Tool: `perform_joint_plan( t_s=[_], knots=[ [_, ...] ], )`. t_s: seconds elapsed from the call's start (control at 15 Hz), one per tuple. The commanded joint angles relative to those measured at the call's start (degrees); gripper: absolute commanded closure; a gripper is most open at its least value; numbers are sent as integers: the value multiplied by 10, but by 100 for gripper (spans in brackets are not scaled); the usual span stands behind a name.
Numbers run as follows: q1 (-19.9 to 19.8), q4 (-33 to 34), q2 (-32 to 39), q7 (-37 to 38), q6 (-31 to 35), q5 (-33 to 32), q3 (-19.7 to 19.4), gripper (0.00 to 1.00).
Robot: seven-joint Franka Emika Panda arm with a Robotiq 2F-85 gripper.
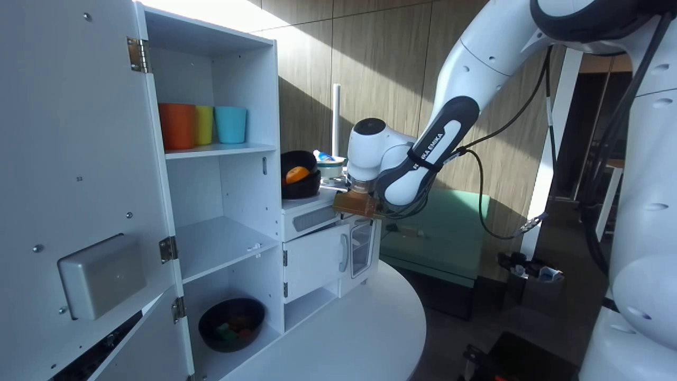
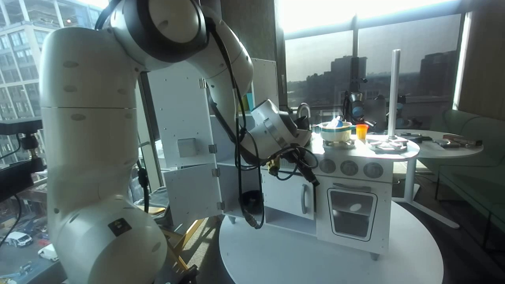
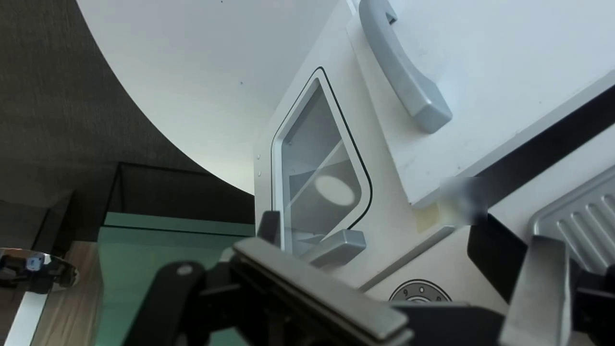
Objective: Open the cabinet doors and the oven door.
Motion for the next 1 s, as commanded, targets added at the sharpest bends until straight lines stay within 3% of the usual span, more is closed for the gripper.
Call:
perform_joint_plan(
  t_s=[0.0, 0.13, 0.2, 0.27, 0.8, 0.93],
  knots=[
    [-3, 3, 22, 5, 36, 8, 2, 0],
    [-4, -10, 22, 8, 53, 6, 1, 0],
    [11, -2, 19, 42, -6, -38, -6, 0],
    [-3, -15, 4, 5, 17, -6, 0, 0],
    [5, -10, 4, 32, -2, -33, -1, 0],
    [7, -15, -11, 5, -37, -11, 6, 0]
  ],
)
